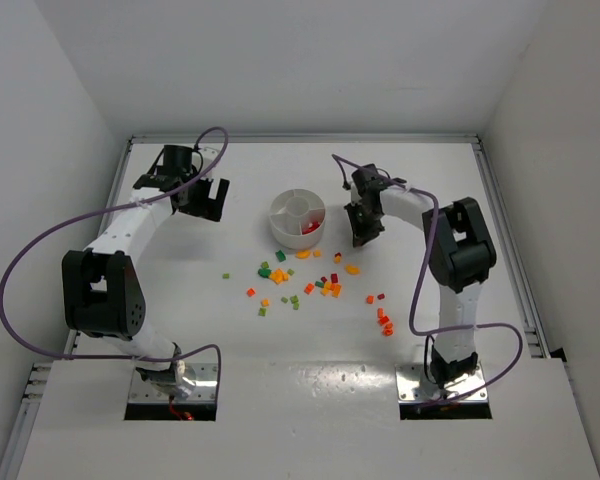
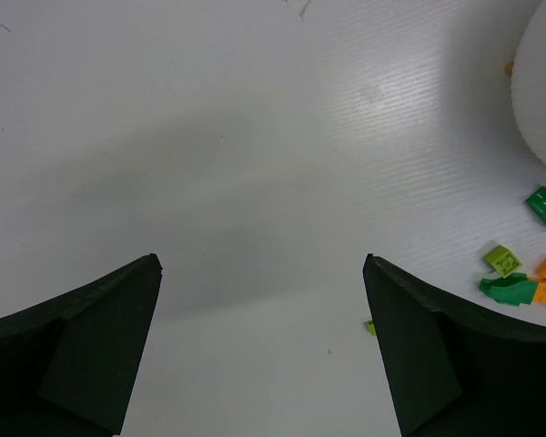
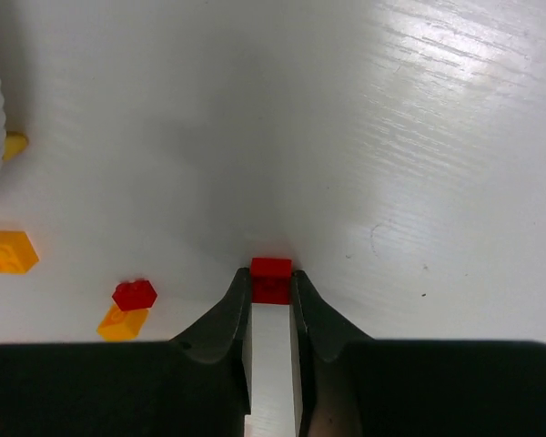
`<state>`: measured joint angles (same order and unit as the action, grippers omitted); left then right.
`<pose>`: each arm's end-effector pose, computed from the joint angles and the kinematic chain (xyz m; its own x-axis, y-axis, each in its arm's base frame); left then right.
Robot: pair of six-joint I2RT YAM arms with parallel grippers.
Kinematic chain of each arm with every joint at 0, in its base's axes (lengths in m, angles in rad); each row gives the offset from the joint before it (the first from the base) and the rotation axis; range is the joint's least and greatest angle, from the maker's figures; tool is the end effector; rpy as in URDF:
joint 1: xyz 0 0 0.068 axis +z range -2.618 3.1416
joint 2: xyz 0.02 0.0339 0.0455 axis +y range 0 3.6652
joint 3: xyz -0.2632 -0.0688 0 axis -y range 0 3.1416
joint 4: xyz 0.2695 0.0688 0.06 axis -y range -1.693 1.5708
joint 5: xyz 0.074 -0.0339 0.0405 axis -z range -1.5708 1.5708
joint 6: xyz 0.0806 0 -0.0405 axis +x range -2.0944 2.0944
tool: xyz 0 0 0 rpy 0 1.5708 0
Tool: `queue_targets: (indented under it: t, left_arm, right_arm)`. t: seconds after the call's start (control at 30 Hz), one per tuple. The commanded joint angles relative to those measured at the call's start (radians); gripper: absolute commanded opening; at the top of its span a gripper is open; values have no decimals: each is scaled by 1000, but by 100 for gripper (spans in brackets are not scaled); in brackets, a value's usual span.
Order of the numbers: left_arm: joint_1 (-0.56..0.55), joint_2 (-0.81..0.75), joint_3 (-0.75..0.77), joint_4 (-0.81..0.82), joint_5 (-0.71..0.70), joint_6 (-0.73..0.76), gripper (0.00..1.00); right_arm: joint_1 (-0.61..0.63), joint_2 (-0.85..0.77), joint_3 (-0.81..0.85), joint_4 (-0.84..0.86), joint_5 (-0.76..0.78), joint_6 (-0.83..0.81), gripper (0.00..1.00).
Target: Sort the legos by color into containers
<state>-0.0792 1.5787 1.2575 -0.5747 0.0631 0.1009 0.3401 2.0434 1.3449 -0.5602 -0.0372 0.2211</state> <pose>0.3916 -0.0362 0.2280 -0.7625 0.1614 -0.6266 0.1960 0.9805 0.0140 0.4065 0.1470 0.0734 -0.9508 -0.1040 -0.2918 -0.1390 0.9850 0.1019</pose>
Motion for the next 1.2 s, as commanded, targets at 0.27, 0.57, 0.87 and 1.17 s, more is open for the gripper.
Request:
queue_targets:
  t: [0.27, 0.57, 0.87, 1.17]
  left_arm:
    - [-8, -11, 20, 16, 6, 3, 100]
    - [-17, -2, 29, 16, 18, -6, 100]
    - [-17, -2, 39, 16, 18, -6, 100]
    - [-17, -2, 39, 28, -19, -15, 100]
  right_arm:
    - [30, -271, -18, 26, -190, -112, 4]
    - [99, -229, 164, -17, -263, -123, 4]
    - [157, -135, 255, -35, -244, -123, 9]
    - [175, -127, 252, -24, -211, -144, 45]
